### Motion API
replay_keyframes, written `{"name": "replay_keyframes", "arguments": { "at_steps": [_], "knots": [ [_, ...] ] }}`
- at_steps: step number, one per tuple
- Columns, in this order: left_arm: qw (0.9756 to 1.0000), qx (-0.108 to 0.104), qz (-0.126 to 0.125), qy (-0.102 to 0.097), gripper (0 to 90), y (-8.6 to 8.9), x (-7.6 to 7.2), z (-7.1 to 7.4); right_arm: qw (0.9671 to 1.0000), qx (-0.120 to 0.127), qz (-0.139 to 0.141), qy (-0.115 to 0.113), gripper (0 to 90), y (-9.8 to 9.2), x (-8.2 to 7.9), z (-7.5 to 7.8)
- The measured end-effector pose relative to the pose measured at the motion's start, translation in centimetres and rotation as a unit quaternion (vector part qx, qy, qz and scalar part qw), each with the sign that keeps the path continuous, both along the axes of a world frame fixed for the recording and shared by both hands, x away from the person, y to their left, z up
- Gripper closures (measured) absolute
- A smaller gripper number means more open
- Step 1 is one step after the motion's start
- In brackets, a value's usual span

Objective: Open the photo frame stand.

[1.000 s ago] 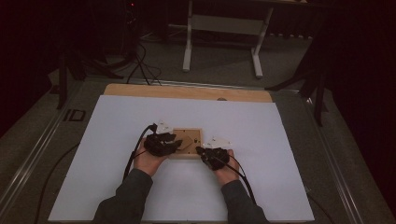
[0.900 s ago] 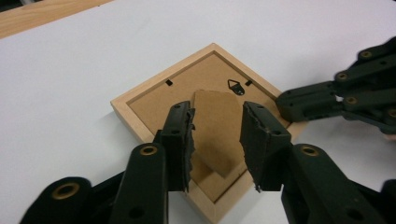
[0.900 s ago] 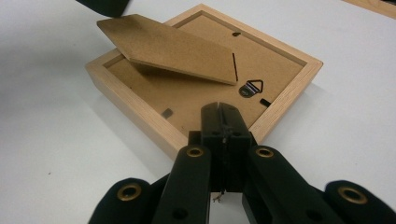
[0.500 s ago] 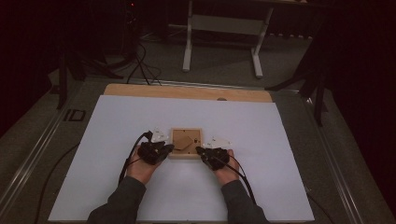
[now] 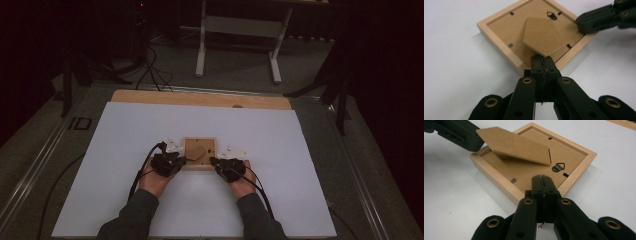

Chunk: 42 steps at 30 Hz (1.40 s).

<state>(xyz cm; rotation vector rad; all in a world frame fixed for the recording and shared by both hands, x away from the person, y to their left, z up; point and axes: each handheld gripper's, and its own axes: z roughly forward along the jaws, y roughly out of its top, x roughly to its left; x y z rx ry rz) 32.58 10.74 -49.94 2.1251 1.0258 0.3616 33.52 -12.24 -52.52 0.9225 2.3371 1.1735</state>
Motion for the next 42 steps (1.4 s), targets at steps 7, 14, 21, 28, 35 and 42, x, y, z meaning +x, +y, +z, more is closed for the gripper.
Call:
{"name": "replay_keyframes", "arguments": {
  "at_steps": [7,14,21,28,35,42],
  "knots": [
    [0.9995,-0.03,-0.003,0.008,79.1,-0.4,0.6,1.2,1.0,0.001,-0.001,0.0,89.9,0.0,0.0,0.0],
    [0.9977,-0.038,-0.011,0.056,56.8,-1.1,1.9,1.2,1.0,0.001,-0.001,0.0,89.9,0.0,0.0,0.0],
    [0.9944,-0.069,0.006,0.08,50.5,-1.1,3.2,1.1,1.0,0.001,0.0,-0.001,89.9,0.0,0.0,0.0],
    [0.9912,-0.083,0.02,0.1,49.4,-1.5,4.3,0.8,1.0,0.001,0.0,0.001,89.8,0.0,0.0,0.0],
    [0.99,-0.087,0.025,0.108,49.0,-1.8,4.9,0.8,1.0,0.001,0.001,0.0,89.9,0.0,0.0,0.0],
    [0.9887,-0.086,0.028,0.12,48.0,-2.1,5.3,0.5,1.0,0.001,0.001,0.001,89.9,0.0,0.0,0.0]
  ]
}}
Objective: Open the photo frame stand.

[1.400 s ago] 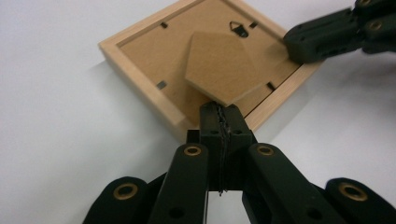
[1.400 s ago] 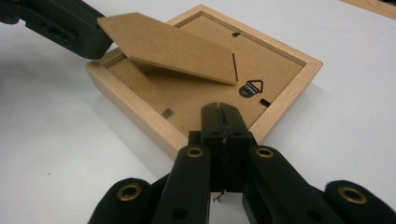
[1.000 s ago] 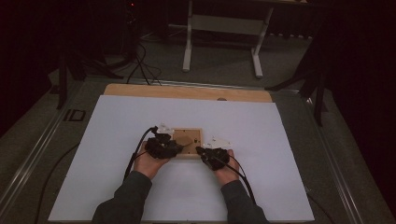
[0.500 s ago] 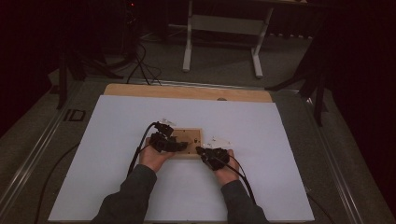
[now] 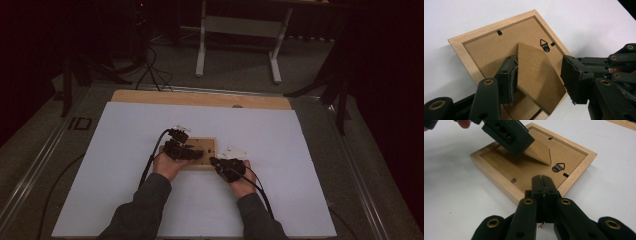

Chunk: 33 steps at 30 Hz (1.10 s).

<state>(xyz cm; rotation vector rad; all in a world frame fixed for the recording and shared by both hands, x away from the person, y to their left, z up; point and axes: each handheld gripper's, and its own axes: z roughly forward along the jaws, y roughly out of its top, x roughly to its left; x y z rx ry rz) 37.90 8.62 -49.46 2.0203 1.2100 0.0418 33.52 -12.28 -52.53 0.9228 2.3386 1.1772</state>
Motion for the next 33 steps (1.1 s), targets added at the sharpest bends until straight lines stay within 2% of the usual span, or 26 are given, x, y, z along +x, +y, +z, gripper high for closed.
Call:
{"name": "replay_keyframes", "arguments": {
  "at_steps": [5,12,18,21,26,30,33],
  "knots": [
    [0.9999,0.007,0.004,0.007,49.4,-0.17,0.14,-0.14,1.0,0.001,0.0,-0.001,89.8,0.0,0.0,-0.01],
    [0.9999,0.011,0.001,0.012,49.0,-0.24,0.24,-0.12,1.0,0.0,0.0,0.0,89.8,-0.01,0.0,0.0],
    [0.9996,0.024,-0.005,0.016,49.5,-0.36,0.32,-0.14,1.0,0.001,0.001,0.001,89.8,-0.02,0.01,0.0],
    [0.9993,0.034,-0.007,0.014,52.4,-0.37,0.29,-0.1,1.0,0.001,0.001,0.001,89.8,-0.02,0.02,0.0],
    [0.9987,0.051,-0.007,-0.002,52.9,-0.72,0.01,-0.04,1.0,0.003,0.0,0.002,89.3,-0.03,0.05,0.0],
    [0.9982,0.058,-0.008,-0.011,52.9,-0.83,-0.15,0.0,0.9997,0.018,0.003,0.015,85.4,-0.25,0.25,0.05],
    [0.9979,0.062,-0.009,-0.016,52.8,-0.9,-0.27,0.04,0.9999,0.01,0.004,0.011,82.7,-0.24,0.16,0.21]
  ]
}}
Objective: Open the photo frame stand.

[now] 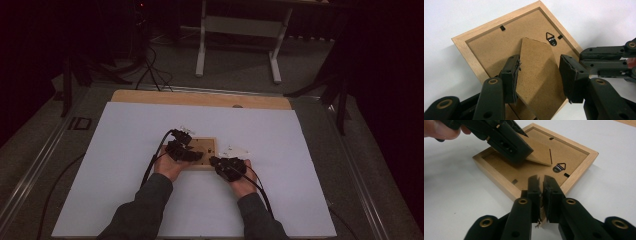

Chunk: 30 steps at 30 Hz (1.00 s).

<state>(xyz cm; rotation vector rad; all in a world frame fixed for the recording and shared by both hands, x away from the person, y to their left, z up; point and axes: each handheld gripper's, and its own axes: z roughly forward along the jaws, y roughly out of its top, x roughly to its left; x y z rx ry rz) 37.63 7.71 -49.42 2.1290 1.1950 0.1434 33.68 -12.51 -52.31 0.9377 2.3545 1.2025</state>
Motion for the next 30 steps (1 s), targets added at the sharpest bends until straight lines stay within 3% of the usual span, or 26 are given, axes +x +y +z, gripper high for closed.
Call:
{"name": "replay_keyframes", "arguments": {
  "at_steps": [8,14,22,30],
  "knots": [
    [0.9995,0.015,-0.008,-0.026,52.9,-0.4,-0.6,0.3,1.0,0.0,0.001,0.004,73.2,-0.7,0.1,0.5],
    [0.9987,0.022,-0.01,-0.044,52.9,-0.6,-1.0,0.5,0.9997,0.023,-0.005,0.011,70.7,-1.7,0.3,1.3],
    [0.9965,0.036,-0.017,-0.074,52.9,-0.9,-1.9,0.6,0.9997,0.013,-0.018,0.009,68.0,-2.8,0.7,2.4],
    [0.9932,0.048,-0.021,-0.104,52.9,-1.0,-2.9,0.7,0.9997,0.002,-0.019,0.017,64.7,-2.8,1.1,2.9]
  ]
}}
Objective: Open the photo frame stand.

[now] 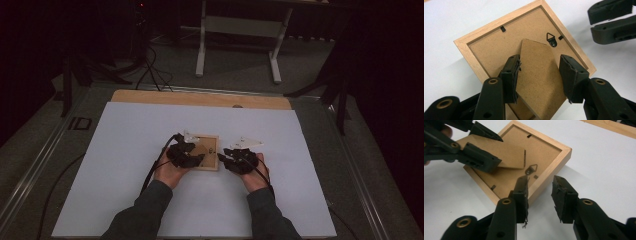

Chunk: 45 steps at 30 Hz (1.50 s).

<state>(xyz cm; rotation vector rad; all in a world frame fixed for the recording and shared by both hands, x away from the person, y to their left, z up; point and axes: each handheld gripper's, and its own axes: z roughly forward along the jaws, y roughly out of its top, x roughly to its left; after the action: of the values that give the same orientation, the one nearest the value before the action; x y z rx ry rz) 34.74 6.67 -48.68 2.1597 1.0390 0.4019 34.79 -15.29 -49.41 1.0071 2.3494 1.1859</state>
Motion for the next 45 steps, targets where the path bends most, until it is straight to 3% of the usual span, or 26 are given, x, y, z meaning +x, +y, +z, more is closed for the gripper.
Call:
{"name": "replay_keyframes", "arguments": {
  "at_steps": [6,12,21,25,33,41,45],
  "knots": [
    [0.9996,0.005,0.0,-0.026,52.9,-0.1,-0.8,-0.2,0.9998,0.012,-0.002,0.014,63.5,0.1,0.6,0.2],
    [0.9993,0.005,0.001,-0.037,52.9,-0.2,-1.2,-0.3,0.9992,0.026,-0.01,0.028,64.1,-0.1,1.5,0.3],
    [0.9981,0.007,-0.004,-0.062,52.9,-0.1,-1.9,-0.6,0.9988,0.026,-0.019,0.036,59.8,0.5,2.7,0.3],
    [0.9968,0.012,-0.006,-0.079,52.9,-0.2,-2.4,-0.7,0.9977,0.046,-0.007,0.049,54.1,0.6,3.4,0.1],
    [0.9915,0.025,-0.019,-0.127,52.8,-0.2,-3.9,-1.2,0.9949,0.071,-0.001,0.071,45.8,0.6,4.5,0.2],
    [0.9904,0.018,-0.036,-0.132,52.8,0.3,-4.1,-1.4,0.9912,0.088,0.013,0.097,43.5,0.7,4.8,-0.3],
    [0.994,-0.005,-0.038,-0.103,52.9,0.8,-3.8,-1.1,0.9916,0.085,0.016,0.095,43.8,0.7,4.7,-0.3]
  ]
}}
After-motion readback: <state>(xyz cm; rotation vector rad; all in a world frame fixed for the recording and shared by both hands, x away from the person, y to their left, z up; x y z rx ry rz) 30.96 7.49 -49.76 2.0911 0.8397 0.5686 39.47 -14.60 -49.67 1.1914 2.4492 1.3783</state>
